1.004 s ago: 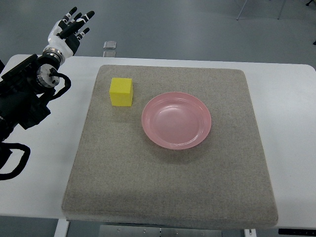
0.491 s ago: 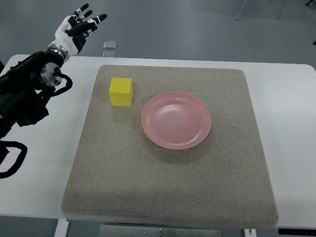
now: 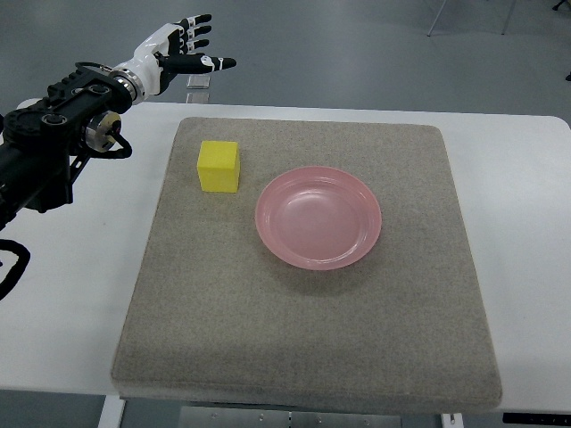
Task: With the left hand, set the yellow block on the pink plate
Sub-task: 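Swing the left hand over the yellow cube, fingers pointing down, then close the left hand fingers around the yellow cube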
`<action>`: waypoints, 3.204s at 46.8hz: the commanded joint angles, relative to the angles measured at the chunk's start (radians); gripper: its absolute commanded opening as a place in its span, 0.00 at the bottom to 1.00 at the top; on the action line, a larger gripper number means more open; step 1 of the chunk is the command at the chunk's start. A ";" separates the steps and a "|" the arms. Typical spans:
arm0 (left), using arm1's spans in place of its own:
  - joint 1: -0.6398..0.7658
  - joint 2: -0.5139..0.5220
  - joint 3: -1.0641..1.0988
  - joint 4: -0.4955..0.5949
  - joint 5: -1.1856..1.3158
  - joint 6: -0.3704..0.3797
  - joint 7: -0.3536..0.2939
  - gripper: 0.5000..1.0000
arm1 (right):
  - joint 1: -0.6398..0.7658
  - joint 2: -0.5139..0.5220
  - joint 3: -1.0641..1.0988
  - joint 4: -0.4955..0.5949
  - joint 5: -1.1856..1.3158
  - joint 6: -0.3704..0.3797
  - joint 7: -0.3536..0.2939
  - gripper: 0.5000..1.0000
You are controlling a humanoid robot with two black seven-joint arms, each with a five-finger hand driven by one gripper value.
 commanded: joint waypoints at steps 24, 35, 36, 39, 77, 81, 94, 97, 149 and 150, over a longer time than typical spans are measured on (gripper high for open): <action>-0.052 0.045 0.187 -0.014 0.296 -0.109 0.009 0.98 | 0.000 0.000 0.000 0.000 0.001 0.000 0.000 0.85; -0.084 0.094 0.199 -0.086 0.449 -0.208 0.002 0.97 | 0.000 0.000 0.000 0.000 0.001 0.000 0.000 0.85; -0.089 0.104 0.204 -0.094 0.460 -0.224 -0.001 0.97 | 0.000 0.000 0.000 0.000 0.001 0.000 0.000 0.85; -0.106 0.123 0.225 -0.119 0.495 -0.250 -0.007 0.97 | 0.000 0.000 0.000 0.000 0.001 0.000 0.000 0.85; -0.138 0.138 0.319 -0.206 0.796 -0.264 -0.141 0.95 | 0.000 0.000 0.000 0.000 -0.001 0.000 0.000 0.85; -0.133 0.137 0.319 -0.205 0.802 -0.261 -0.146 0.95 | 0.000 0.000 0.000 0.000 0.001 0.000 0.000 0.85; -0.123 0.132 0.319 -0.199 0.805 -0.256 -0.144 0.95 | 0.000 0.000 0.000 0.000 0.001 0.000 0.000 0.85; -0.121 0.129 0.319 -0.195 0.805 -0.255 -0.144 0.95 | 0.000 0.000 0.000 0.000 0.001 0.000 0.000 0.85; -0.123 0.129 0.319 -0.189 0.802 -0.218 -0.141 0.19 | 0.000 0.000 0.000 0.000 0.001 0.000 0.000 0.85; -0.123 0.128 0.319 -0.189 0.801 -0.218 -0.141 0.19 | 0.000 0.000 0.000 0.000 0.001 0.000 0.000 0.85</action>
